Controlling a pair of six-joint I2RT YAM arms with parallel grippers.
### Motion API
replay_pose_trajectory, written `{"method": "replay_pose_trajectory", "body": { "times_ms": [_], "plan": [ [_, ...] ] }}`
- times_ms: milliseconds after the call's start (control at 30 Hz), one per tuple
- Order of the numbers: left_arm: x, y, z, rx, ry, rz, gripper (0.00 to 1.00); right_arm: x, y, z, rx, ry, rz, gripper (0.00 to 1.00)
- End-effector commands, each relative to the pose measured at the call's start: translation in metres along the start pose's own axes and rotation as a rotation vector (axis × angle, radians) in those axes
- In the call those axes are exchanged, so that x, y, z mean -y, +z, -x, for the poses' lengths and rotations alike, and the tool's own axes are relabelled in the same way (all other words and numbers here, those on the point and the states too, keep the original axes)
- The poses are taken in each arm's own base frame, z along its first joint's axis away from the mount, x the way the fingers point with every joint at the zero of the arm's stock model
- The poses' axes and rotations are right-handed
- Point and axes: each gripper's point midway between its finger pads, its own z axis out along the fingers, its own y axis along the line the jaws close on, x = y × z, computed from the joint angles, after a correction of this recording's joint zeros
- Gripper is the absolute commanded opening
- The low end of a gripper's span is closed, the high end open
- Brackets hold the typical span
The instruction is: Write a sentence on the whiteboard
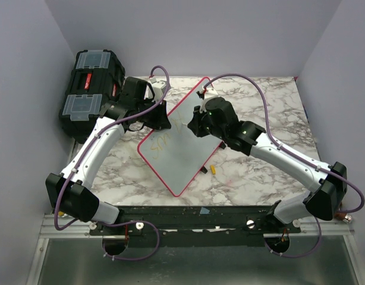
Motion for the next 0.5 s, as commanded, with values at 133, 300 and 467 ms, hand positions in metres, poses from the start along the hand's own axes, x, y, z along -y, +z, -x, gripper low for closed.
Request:
{"method": "replay_pose_trajectory", "body": {
  "times_ms": [133, 300, 467],
  "plan": [
    [-0.008, -0.011, 0.023, 0.072, 0.125, 0.078, 0.00, 0.013, 0.002, -0.019, -0.053, -0.017, -0.049, 0.01],
    [-0.006, -0.009, 0.023, 0.067, 0.123, 0.078, 0.00, 0.013, 0.005, -0.007, -0.027, -0.030, -0.067, 0.01],
    [-0.004, -0.010, 0.024, 0.065, 0.125, 0.081, 0.00, 0.021, 0.006, -0.001, -0.013, -0.041, -0.111, 0.01]
  ]
}}
